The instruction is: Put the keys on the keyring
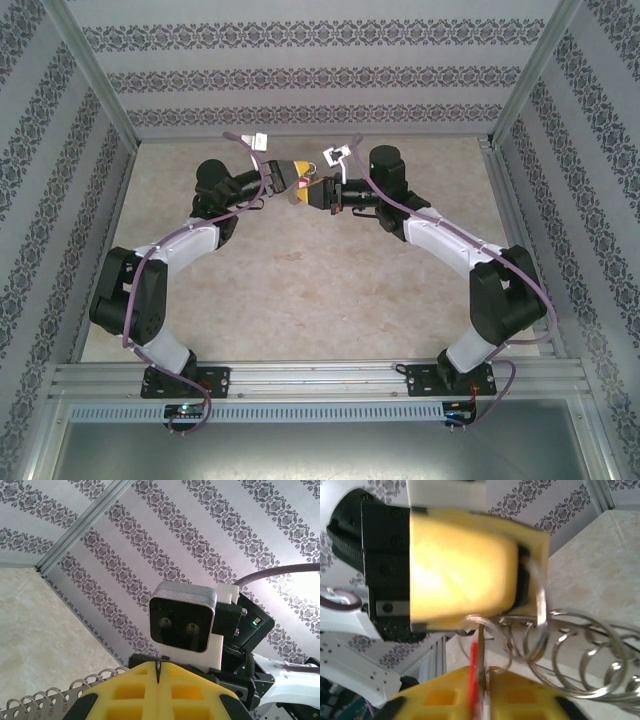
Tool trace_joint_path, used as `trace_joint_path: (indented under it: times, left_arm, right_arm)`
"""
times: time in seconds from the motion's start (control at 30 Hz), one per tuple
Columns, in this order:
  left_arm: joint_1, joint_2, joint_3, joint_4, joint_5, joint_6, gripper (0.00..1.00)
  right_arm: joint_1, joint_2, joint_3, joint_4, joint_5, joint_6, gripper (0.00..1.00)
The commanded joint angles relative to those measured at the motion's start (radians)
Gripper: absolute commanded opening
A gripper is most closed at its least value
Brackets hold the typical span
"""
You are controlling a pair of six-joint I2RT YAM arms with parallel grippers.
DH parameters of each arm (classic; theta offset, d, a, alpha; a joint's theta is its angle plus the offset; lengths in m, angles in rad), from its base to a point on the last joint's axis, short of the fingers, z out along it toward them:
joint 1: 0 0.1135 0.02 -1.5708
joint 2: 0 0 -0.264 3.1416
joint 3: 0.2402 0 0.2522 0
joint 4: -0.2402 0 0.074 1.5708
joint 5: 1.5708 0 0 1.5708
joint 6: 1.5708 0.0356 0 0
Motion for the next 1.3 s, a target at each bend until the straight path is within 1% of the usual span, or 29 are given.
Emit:
trace_joint_path:
  times: [0.0, 0.07, 0.17, 0.27, 0.37, 0.5, 0.67, 0.77, 0.87, 1.0, 1.17, 1.27]
  left_arm:
    - [-0.01, -0.034, 0.004, 0.07, -0.006, 0.021, 0.0]
    - [-0.009, -0.03, 0.005, 0.085, -0.001, 0.014, 0.0]
    - [-0.009, -0.026, 0.006, 0.103, 0.009, 0.004, 0.0]
    - [-0.009, -0.023, 0.006, 0.11, 0.014, 0.002, 0.0]
    - [-0.009, -0.018, 0.006, 0.129, 0.02, -0.005, 0.0]
    - [-0.009, 0.0, 0.003, 0.182, 0.023, -0.033, 0.0]
    - [-0.009, 0.016, 0.001, 0.216, 0.014, -0.051, 0.0]
    - [-0.01, 0.019, 0.0, 0.216, 0.006, -0.051, 0.0]
    - [-0.009, 0.02, -0.003, 0.218, -0.004, -0.051, 0.0]
    - [-0.009, 0.02, -0.005, 0.218, -0.017, -0.047, 0.0]
    - [-0.009, 0.018, -0.006, 0.208, -0.023, -0.042, 0.0]
    - [-0.01, 0.015, -0.007, 0.203, -0.024, -0.039, 0.0]
  right_arm:
    - [-0.032, -0.06, -0.073, 0.004, -0.011, -0.005, 0.31]
    - [-0.064, -0.106, -0.122, 0.003, -0.007, -0.006, 0.38]
    - [-0.11, -0.18, -0.187, -0.001, -0.003, -0.013, 0.43]
    - [-0.145, -0.241, -0.218, -0.006, 0.009, -0.012, 0.44]
    - [-0.159, -0.275, -0.197, -0.003, 0.037, -0.001, 0.43]
    - [-0.149, -0.27, -0.135, 0.033, 0.129, 0.063, 0.43]
    - [-0.089, -0.236, -0.067, 0.089, 0.276, 0.148, 0.39]
    - [-0.059, -0.219, -0.055, 0.134, 0.329, 0.192, 0.36]
    - [-0.035, -0.2, -0.044, 0.156, 0.367, 0.216, 0.34]
    - [-0.01, -0.174, -0.047, 0.186, 0.415, 0.246, 0.34]
    - [0.002, -0.139, -0.059, 0.253, 0.413, 0.295, 0.32]
    - [0.007, -0.123, -0.064, 0.29, 0.4, 0.315, 0.28]
